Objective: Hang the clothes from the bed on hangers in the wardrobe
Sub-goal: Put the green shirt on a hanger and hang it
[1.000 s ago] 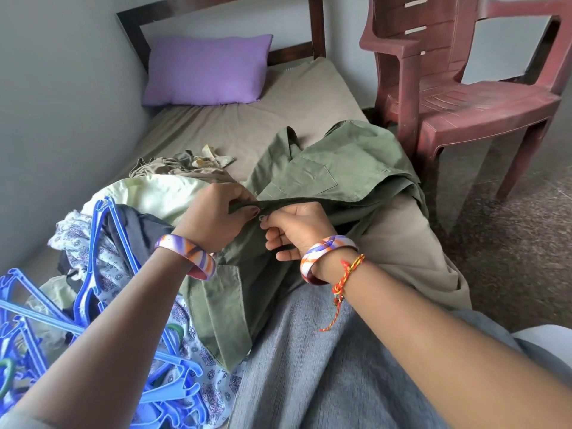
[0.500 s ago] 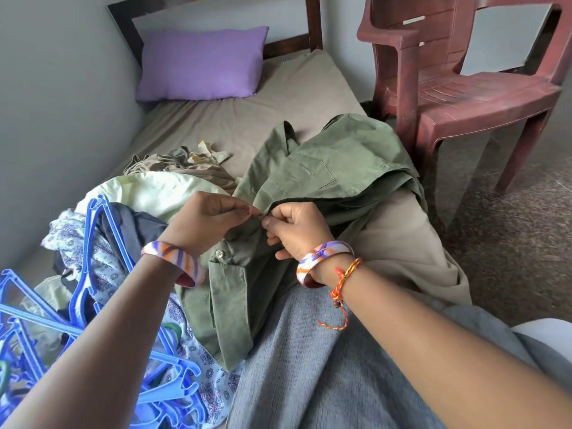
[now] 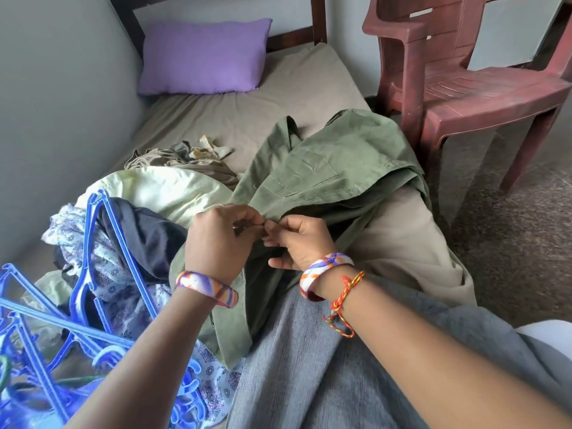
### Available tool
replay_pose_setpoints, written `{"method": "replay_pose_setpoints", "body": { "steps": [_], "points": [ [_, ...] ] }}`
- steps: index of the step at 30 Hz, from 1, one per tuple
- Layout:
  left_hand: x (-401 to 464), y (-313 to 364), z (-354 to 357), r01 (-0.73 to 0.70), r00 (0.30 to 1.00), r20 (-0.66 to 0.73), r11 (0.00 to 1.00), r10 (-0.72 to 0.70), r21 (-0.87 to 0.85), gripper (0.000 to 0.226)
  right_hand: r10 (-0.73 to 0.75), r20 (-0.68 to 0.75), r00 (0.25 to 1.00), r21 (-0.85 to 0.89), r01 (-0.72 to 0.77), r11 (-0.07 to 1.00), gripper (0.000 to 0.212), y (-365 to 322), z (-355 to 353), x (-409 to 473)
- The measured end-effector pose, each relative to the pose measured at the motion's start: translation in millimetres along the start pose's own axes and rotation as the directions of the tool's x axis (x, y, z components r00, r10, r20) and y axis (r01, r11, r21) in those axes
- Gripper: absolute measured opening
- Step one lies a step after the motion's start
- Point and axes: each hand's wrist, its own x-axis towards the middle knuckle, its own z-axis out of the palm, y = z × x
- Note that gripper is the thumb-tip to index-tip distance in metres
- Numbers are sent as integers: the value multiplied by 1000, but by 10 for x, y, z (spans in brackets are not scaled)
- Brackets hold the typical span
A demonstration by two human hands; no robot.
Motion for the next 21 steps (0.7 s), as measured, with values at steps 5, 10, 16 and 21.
{"method": "replay_pose_setpoints", "body": {
  "steps": [5,10,16,21],
  "points": [
    [42,-90,-38,399,908,323,779,-266,-483,12,-148,42,988,-127,152,980,32,40,-38,-41],
    [41,-82,50,218,969,182,916,-164,-335,2,-323,-19,946,-446,281,850,35,12,-42,25],
    [24,19,95,16,1000,15,933,-23,359,18,-217,53,975,-416,220,882,35,80,-49,35],
    [-10,-5,148,-58,998,48,897,41,437,29,-12,-133,991,-26,9,1000,18,64,-208,180]
  ]
}}
